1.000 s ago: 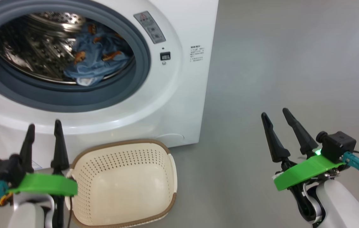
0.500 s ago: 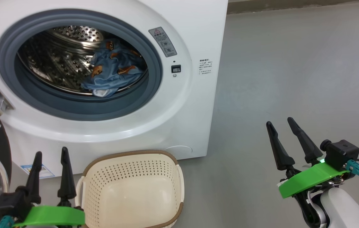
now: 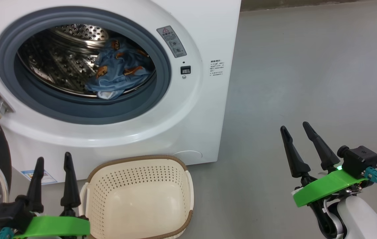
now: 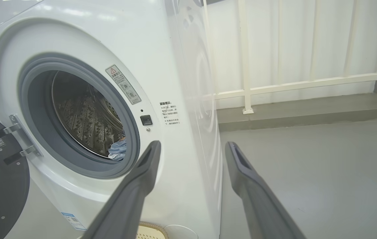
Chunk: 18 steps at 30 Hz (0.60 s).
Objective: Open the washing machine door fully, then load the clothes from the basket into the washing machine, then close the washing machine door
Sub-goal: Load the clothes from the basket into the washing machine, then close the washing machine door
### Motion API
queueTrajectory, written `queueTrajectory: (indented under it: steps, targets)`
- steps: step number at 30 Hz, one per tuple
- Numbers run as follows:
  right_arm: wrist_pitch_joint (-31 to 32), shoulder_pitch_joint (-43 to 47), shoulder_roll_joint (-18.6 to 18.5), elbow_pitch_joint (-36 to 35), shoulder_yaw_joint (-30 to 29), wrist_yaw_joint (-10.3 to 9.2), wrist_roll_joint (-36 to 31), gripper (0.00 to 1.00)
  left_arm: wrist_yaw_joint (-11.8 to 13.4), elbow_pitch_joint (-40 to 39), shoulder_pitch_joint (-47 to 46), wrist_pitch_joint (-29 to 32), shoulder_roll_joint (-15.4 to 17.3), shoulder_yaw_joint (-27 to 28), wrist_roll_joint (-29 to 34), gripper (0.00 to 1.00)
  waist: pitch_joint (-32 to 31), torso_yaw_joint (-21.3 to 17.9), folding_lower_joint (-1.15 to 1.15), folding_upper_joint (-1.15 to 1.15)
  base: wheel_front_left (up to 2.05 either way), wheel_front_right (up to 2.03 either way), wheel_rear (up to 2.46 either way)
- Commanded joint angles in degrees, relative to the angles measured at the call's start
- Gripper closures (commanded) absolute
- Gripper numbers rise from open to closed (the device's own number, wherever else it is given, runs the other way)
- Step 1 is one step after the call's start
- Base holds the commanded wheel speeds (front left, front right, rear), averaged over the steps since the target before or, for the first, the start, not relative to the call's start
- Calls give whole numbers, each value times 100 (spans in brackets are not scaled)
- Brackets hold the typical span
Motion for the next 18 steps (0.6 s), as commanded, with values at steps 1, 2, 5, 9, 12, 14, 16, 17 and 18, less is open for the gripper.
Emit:
queueTrajectory:
  steps: [1, 2, 5, 9, 12, 14, 16, 17, 18]
  targets:
    - [-46, 21, -61, -151, 53, 33, -54, 0, 30, -149, -16, -7, 81, 151, -45, 0, 4, 0, 0, 0, 0, 0, 0]
    - [-46, 16, -61, -151, 52, 33, -55, 0, 26, -145, -18, 2, 80, 141, -58, 0, 11, 0, 0, 0, 0, 0, 0]
    - [-46, 3, -65, -149, 51, 33, -56, 0, 21, -128, -14, 31, 104, 103, -52, 0, 23, 1, 0, 0, 0, 0, 0]
    - [-46, -13, -66, -147, 60, 33, -54, 0, 41, -100, -22, 39, 157, 74, -12, 0, 41, 1, 0, 0, 0, 0, 0]
    - [-46, -24, -70, -144, 66, 33, -54, 0, 50, -74, -33, 35, 184, 64, 1, 0, 51, -1, 0, 0, 0, 0, 0]
    - [-46, -27, -72, -141, 70, 33, -55, 0, 61, -58, -37, 31, 195, 56, 11, 0, 48, -2, 0, 0, 0, 0, 0]
    - [-46, -29, -75, -140, 73, 33, -58, 0, 74, -50, -37, 28, 201, 50, 14, 0, 51, -4, 0, 0, 0, 0, 0]
    - [-46, -31, -75, -140, 72, 33, -59, 0, 80, -43, -35, 28, 204, 46, 15, 0, 53, -6, 0, 0, 0, 0, 0]
    - [-46, -33, -75, -139, 72, 33, -60, 0, 83, -30, -32, 33, 209, 39, 14, 0, 55, -7, 0, 0, 0, 0, 0]
